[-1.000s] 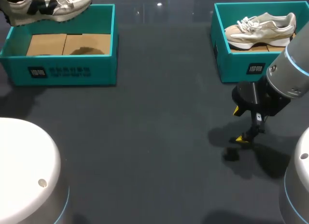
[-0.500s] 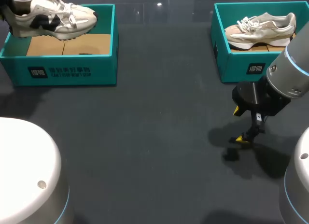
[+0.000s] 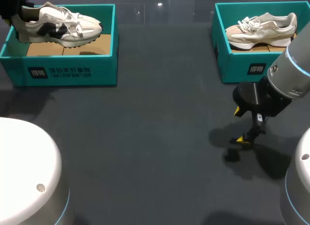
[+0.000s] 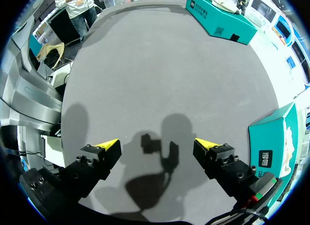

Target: Take the shoe out of the shoebox, open the shoe tongue, remove and reinsert the insole, then place the shoe into the shoebox

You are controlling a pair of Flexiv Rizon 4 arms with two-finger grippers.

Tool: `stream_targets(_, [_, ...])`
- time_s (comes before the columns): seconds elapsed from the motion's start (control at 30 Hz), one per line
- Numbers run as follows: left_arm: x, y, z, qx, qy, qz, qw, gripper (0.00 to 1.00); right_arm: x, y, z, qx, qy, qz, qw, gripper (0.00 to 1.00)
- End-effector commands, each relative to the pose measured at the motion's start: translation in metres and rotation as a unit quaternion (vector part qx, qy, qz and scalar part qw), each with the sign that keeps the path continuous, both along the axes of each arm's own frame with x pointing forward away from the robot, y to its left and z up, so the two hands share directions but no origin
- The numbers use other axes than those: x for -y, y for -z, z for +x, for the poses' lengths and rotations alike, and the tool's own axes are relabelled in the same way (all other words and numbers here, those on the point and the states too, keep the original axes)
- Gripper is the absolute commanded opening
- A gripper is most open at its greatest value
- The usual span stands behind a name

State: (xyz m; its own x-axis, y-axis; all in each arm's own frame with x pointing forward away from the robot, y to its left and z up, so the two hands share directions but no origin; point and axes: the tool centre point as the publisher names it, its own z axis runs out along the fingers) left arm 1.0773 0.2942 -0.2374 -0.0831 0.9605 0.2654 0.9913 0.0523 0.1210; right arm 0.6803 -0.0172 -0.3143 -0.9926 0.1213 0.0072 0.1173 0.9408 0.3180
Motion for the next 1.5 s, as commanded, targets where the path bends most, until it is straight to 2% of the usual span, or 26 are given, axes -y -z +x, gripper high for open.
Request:
stream_targets(0.03, [0.000,-0.002,-0.001,0.001,0.000,0.000,1.000,0.00,-0.001,0.001,-0.001,0.001,0.001,-0.001,1.000,1.00])
stream_targets(0.3, [0.004,0.028,-0.005,-0.029,0.003,-0.001,1.000,0.00,-0.001,0.001,-0.001,0.001,0.001,-0.001,1.000,1.00])
stream_targets(0.73, [0.002,0.058,-0.024,-0.066,0.009,0.006,0.998,0.00,-0.001,0.001,-0.001,0.001,0.001,-0.001,1.000,1.00])
stream_targets(1.17, [0.002,0.058,-0.025,-0.066,0.013,0.006,0.998,0.00,-0.001,0.001,-0.001,0.001,0.001,-0.001,1.000,1.00])
stream_targets(1.5, [0.007,0.095,-0.030,-0.098,0.012,-0.007,0.995,0.00,-0.001,0.001,-0.001,0.001,0.001,-0.001,1.000,1.00])
